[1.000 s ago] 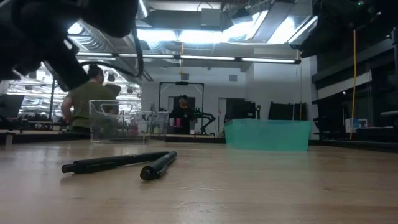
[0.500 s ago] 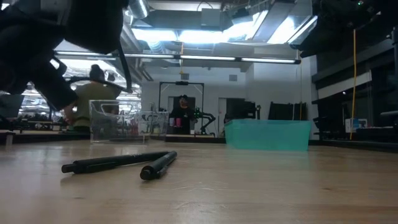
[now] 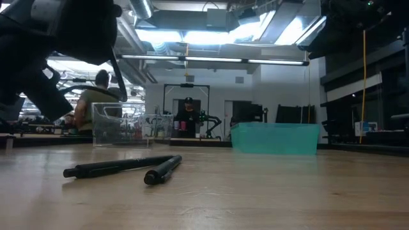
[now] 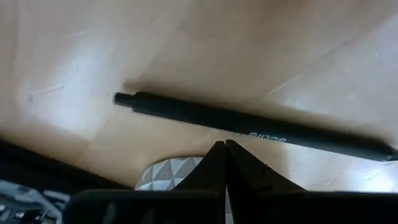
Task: Sort pens & pencils
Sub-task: Put the black pen into the transparent bin
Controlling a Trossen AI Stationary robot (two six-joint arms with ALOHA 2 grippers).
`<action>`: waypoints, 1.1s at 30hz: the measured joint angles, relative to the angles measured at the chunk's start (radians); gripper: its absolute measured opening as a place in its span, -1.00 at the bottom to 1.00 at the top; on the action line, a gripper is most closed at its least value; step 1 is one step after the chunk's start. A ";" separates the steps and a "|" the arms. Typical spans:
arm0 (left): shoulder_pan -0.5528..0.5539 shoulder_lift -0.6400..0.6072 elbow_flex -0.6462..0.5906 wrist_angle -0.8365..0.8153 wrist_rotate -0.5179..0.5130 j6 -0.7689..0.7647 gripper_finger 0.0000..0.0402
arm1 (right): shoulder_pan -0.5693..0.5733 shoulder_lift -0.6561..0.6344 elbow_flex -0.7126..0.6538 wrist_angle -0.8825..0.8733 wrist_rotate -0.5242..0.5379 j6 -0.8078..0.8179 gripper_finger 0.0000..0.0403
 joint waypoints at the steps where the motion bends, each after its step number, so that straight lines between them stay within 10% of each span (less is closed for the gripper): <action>1: 0.000 0.000 -0.002 0.014 -0.006 0.000 -1.00 | 0.000 0.000 0.000 0.000 0.000 0.000 0.00; 10: 0.080 -0.003 0.156 0.029 -0.496 0.107 -1.00 | 0.000 0.000 0.000 0.009 0.000 0.000 0.00; 20: 0.078 -0.009 0.214 -0.009 -0.388 0.125 -1.00 | 0.000 0.000 0.000 0.000 -0.001 0.000 0.00; 33: 0.159 -0.010 0.214 0.413 -0.629 0.345 -1.00 | 0.000 0.000 0.000 -0.002 -0.001 0.000 0.00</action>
